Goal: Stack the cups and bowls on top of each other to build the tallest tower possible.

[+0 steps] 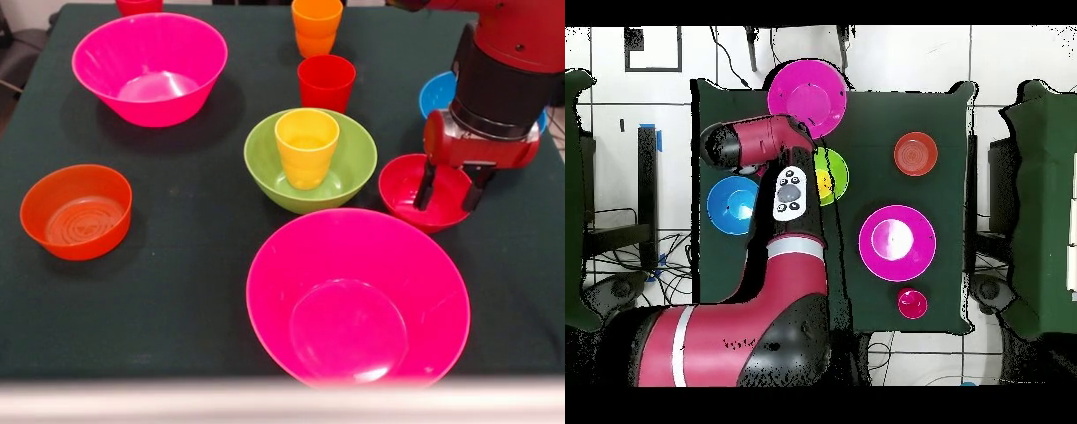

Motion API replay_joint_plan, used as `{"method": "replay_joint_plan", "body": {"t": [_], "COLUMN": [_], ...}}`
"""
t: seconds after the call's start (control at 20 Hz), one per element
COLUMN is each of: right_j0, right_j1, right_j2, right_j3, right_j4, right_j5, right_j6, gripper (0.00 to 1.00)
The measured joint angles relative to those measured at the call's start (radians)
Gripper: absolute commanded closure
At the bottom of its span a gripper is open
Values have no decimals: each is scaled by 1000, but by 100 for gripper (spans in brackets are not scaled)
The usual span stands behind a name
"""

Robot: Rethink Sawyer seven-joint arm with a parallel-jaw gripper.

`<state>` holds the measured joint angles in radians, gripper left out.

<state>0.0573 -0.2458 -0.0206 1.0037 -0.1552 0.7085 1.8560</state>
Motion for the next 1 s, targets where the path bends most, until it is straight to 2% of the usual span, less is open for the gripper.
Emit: {"method": "replay_joint_plan", "body": {"t": [0.7,1.0], "right_j0": [85,100], "right_j1": [26,33], "right_j2": [-40,-42], "right_j3": [-1,-1], "right_j4": [46,61], "right_j5": [0,0], "right_j6": [0,0], "gripper": [0,0]}}
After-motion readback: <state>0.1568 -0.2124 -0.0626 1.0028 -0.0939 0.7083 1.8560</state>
